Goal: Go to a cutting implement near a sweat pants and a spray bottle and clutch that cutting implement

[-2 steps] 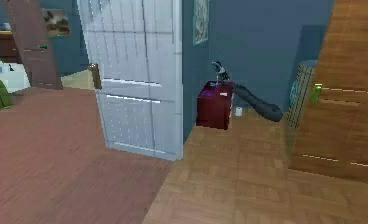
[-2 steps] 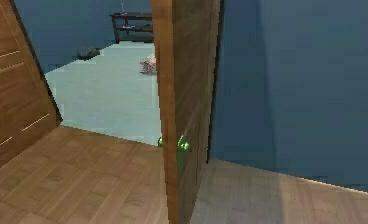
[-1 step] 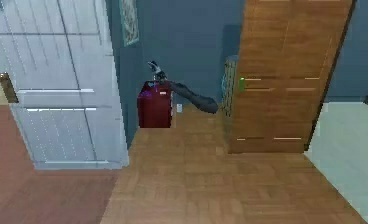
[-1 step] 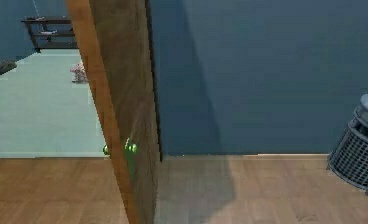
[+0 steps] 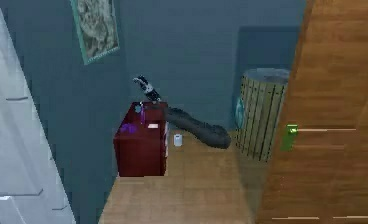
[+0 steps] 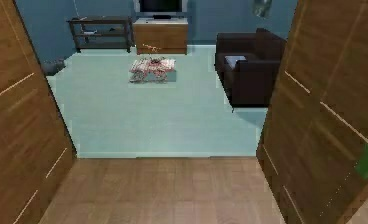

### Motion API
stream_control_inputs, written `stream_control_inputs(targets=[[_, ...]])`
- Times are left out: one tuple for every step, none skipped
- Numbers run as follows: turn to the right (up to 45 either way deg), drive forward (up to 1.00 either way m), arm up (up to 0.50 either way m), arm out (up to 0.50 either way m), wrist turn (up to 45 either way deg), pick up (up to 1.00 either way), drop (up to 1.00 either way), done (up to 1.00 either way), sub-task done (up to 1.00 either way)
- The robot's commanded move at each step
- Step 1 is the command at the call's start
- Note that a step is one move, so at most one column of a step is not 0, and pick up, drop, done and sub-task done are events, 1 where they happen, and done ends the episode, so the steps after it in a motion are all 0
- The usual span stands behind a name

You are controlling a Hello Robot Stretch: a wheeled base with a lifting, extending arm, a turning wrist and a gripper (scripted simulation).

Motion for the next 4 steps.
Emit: stream_control_inputs(targets=[[0.0,1.0,0.0,0.0,0.0,0.0,0.0,0.0,0.0],[12.0,0.0,0.0,0.0,0.0,0.0,0.0,0.0,0.0],[0.0,0.25,0.0,0.0,0.0,0.0,0.0,0.0,0.0],[45.0,0.0,0.0,0.0,0.0,0.0,0.0,0.0,0.0]])
